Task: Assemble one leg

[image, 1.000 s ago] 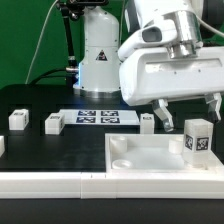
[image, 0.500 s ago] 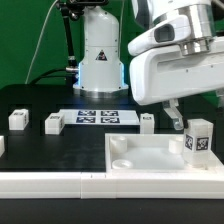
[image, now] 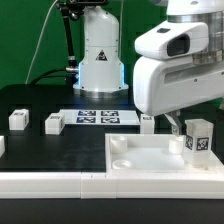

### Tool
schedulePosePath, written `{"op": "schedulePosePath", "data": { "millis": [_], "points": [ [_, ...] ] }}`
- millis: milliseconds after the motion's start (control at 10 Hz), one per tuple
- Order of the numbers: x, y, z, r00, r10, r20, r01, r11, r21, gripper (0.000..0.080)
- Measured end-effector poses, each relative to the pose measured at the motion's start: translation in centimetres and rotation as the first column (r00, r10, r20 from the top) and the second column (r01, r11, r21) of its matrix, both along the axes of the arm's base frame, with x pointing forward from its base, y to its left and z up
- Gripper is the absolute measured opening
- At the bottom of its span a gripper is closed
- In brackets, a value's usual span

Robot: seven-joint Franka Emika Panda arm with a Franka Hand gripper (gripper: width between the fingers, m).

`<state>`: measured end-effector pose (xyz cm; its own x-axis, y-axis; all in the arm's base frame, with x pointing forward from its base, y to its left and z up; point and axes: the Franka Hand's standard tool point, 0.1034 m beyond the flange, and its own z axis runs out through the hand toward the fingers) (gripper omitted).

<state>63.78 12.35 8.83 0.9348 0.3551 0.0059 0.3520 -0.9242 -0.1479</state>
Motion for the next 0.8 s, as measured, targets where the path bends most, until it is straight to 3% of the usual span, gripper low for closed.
{"op": "schedulePosePath", "data": {
  "millis": [200,500,800],
  "points": [
    [0.14,-0.03,-0.26,1.000,-0.001,0.023,0.001,1.000,0.002,0.0649],
    [0.23,-0.14,-0.24,1.000,-0.003,0.025,0.003,1.000,0.001,0.0299],
    [0.27,-0.28,-0.23,1.000,-0.016,0.024,0.016,1.000,0.001,0.0299]
  ]
}}
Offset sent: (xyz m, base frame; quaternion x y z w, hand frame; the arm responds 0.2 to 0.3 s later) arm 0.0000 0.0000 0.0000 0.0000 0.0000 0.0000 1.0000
